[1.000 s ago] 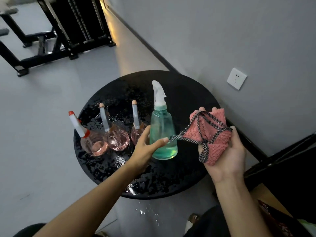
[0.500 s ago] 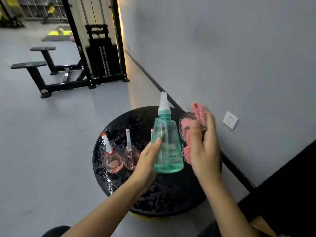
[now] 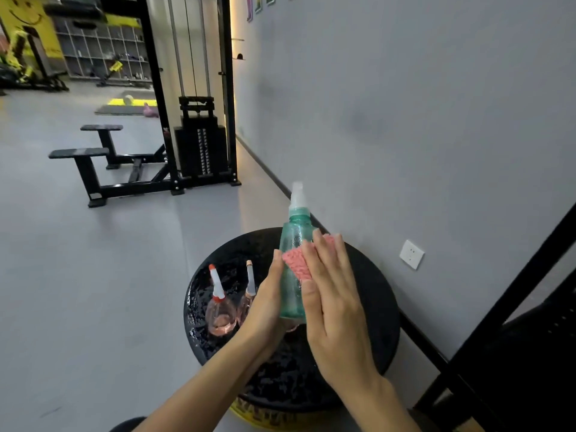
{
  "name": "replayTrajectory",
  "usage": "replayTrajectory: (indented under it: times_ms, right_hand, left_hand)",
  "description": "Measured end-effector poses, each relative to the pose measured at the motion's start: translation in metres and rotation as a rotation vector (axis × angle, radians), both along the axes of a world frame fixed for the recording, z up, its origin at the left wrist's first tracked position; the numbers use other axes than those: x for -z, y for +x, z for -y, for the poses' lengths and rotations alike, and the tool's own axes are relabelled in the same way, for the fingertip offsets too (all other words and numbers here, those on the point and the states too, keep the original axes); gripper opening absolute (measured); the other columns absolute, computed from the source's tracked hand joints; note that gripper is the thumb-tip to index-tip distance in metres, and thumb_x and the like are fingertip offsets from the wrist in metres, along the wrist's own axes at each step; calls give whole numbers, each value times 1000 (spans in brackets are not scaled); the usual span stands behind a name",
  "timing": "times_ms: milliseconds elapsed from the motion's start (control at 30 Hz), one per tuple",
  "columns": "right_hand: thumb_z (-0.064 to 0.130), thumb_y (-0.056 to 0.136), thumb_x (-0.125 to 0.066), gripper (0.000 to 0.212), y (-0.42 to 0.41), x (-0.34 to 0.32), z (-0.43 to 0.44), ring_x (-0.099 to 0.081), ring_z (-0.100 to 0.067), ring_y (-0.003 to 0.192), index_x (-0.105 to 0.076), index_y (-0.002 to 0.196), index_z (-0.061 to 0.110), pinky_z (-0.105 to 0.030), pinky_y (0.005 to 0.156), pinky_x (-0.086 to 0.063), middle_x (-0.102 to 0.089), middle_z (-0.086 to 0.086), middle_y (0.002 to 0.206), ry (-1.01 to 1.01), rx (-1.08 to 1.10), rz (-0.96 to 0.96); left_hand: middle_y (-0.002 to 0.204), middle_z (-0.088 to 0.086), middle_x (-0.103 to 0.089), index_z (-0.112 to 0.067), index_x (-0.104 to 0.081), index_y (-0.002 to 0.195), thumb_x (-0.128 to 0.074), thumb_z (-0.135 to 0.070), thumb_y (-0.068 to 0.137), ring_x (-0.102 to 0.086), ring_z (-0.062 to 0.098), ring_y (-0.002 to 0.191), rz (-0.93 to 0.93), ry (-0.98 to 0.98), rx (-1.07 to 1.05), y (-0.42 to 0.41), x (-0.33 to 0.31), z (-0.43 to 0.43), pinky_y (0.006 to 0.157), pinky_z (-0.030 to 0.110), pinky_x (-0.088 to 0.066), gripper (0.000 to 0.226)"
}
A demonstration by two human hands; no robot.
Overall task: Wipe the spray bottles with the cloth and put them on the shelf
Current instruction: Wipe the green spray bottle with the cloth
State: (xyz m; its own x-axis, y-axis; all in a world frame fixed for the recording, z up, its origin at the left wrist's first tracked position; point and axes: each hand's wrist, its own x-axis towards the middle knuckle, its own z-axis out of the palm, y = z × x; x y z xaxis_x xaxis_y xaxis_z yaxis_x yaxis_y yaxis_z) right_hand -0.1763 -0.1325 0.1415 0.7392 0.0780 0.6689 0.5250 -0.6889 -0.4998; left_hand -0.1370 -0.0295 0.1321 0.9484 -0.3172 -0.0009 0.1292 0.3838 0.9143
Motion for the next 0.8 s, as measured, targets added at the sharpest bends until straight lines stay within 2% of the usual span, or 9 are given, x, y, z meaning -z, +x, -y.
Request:
replayTrajectory:
  times_ms: [133,267,400,533,700,800]
  right_hand:
    - [35,104,-20,52,-24,7,-8,0,-18,151,-14,154,22,-44,119,-18,-6,11,163,-90,41,10]
    - [40,104,-16,54,-18,-10,-10,7,-8,149,-6,155,27,-43,122,-15,0,15,162,-64,57,-43]
    - [51,99,-8,58,7,-37,-2,15,4,144,1,153,32,-40,123,-11,6,19,161,-35,32,-125]
    - [45,102,-10,55,0,-38,-4,17,-1,146,4,153,32,-43,122,-11,10,19,161,-144,1,-117]
    - [33,104,-20,54,-42,-10,-15,8,-13,150,-2,155,25,-42,121,-8,5,13,163,-272,40,-44]
    - [32,105,-19,53,-38,-13,-18,8,-12,150,-4,155,24,-41,121,-8,3,11,163,-271,66,-40]
  left_hand:
    - [120,6,-70,-20,-63,124,-22,-63,93,-65,22,113,-9,35,37,-4,-9,-5,89,35,-51,67]
    - [124,7,-68,-24,-58,129,-33,-63,87,-62,27,118,15,11,2,-12,-13,-2,98,43,-50,62]
    - [118,-8,-71,-42,-57,122,-30,-61,89,-68,15,108,39,-34,30,-23,-14,2,81,43,-58,47]
    - [124,0,-68,-34,-56,131,-28,-62,93,-65,21,113,1,-54,8,-20,-15,-1,80,42,-57,55]
    - [114,6,-73,-16,-66,120,-29,-63,93,-69,19,106,-61,-18,-3,-16,-18,-14,83,30,-52,65]
    - [116,3,-72,-19,-63,124,-33,-65,87,-68,15,108,-42,5,-7,-19,-18,-13,82,27,-51,66]
